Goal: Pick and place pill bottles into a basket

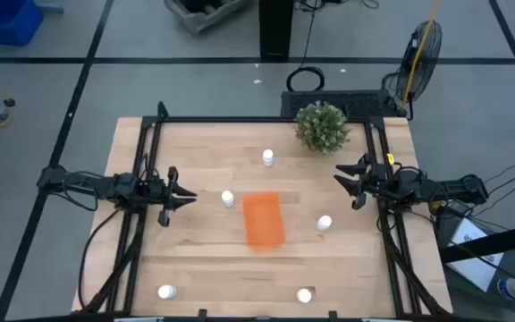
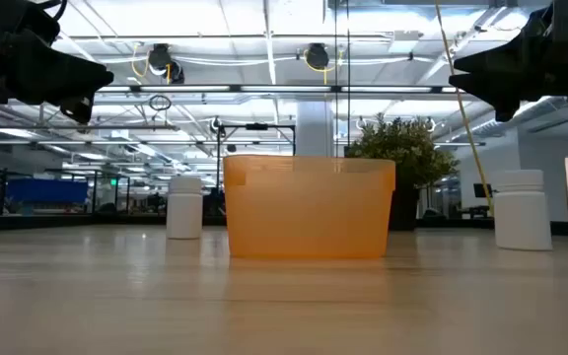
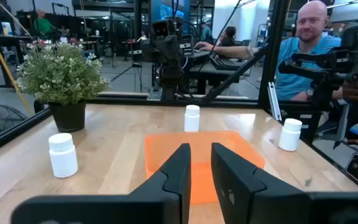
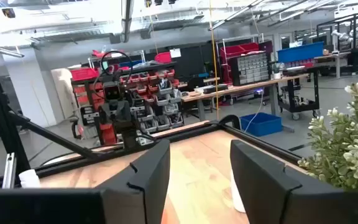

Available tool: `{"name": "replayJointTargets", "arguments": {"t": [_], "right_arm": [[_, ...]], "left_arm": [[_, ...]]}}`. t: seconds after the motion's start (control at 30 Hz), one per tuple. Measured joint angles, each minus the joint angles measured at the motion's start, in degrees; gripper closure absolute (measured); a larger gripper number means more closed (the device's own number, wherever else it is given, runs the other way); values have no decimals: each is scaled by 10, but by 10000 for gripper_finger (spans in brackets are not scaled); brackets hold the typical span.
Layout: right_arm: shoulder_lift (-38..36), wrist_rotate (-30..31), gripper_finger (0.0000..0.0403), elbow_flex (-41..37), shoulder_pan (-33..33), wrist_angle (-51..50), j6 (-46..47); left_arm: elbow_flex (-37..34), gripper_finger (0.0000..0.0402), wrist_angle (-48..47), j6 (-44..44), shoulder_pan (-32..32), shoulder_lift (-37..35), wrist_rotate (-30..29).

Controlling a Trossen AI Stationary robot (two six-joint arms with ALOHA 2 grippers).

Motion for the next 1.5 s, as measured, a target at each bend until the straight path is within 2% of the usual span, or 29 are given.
{"name": "replayJointTargets", "arguments": {"t": [0.33,0.47,0.63,0.87,1.17,1.3,1.5], "right_arm": [[0,-1,243,2,0,69,-4],[17,0,243,25,5,10,-4],[84,23,243,88,13,-40,15],[232,32,243,223,35,-187,11],[417,26,237,434,69,-487,111],[474,-38,215,501,77,-569,182],[536,-158,166,535,87,-579,274]], "left_arm": [[0,334,-2,18,0,0,0],[0,334,-10,19,0,0,-6],[0,334,-10,19,0,0,-21],[0,334,-13,19,0,0,-22],[0,334,-28,18,0,0,-36],[0,334,-28,18,0,0,-36],[0,334,-28,18,0,0,-36]]}}
